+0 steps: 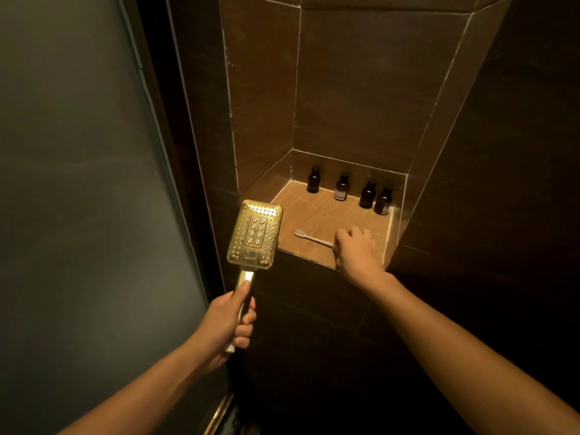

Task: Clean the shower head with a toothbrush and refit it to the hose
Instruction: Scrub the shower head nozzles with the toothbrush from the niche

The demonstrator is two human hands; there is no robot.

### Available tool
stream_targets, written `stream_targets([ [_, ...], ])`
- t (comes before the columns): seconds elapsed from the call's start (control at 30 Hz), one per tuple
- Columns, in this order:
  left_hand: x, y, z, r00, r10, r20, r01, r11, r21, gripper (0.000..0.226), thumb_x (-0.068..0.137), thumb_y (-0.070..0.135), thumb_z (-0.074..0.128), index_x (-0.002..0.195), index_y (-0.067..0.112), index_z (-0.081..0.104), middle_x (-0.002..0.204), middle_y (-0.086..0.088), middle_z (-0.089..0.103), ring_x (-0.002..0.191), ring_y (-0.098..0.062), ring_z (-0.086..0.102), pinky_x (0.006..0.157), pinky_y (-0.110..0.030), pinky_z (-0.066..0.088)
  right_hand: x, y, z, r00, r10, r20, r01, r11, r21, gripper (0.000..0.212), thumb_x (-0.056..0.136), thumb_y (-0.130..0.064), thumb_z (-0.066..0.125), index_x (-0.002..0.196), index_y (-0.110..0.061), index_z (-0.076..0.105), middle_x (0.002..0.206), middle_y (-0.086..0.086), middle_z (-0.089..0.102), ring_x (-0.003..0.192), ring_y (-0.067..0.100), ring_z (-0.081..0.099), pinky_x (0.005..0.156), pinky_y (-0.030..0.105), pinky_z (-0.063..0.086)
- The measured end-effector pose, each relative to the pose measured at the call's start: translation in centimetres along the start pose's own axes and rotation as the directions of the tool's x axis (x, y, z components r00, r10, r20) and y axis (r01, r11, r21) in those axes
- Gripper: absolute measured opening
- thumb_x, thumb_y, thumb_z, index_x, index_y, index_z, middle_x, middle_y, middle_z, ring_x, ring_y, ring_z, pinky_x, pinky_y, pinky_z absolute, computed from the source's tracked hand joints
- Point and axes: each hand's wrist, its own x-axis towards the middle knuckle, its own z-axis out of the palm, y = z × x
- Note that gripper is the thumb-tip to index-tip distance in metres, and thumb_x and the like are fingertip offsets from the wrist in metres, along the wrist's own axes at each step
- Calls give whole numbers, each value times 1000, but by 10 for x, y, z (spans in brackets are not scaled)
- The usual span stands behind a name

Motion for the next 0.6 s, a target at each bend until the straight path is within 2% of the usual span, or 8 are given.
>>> stream_targets([
  [0.37,-3,1,4,999,-35,3,35,999,-42,45,88,53,60,95,8,52,60,-1,46,41,-7,34,33,-18,30,-2,1,-1,1000,0,-28,0,1000,-14,18,98,-26,52,113,-18,56,116,5,53,107,22,44,94,40,43],
  [0.5,-5,3,2,999,-32,35,33,999,-22,46,87,54,62,94,9,53,60,-1,46,41,-7,34,33,-18,30,-12,-3,-4,997,-21,-79,22,1000,10,23,96,-24,55,119,-18,56,119,3,54,109,19,44,93,36,44],
  [0.6,-7,3,2,996,-41,74,42,999,-15,45,87,53,62,93,9,53,60,-1,46,41,-7,34,33,-18,30,-29,-10,-7,991,-32,-132,40,997,62,19,94,-22,59,113,-19,59,113,0,55,103,14,43,89,30,44],
])
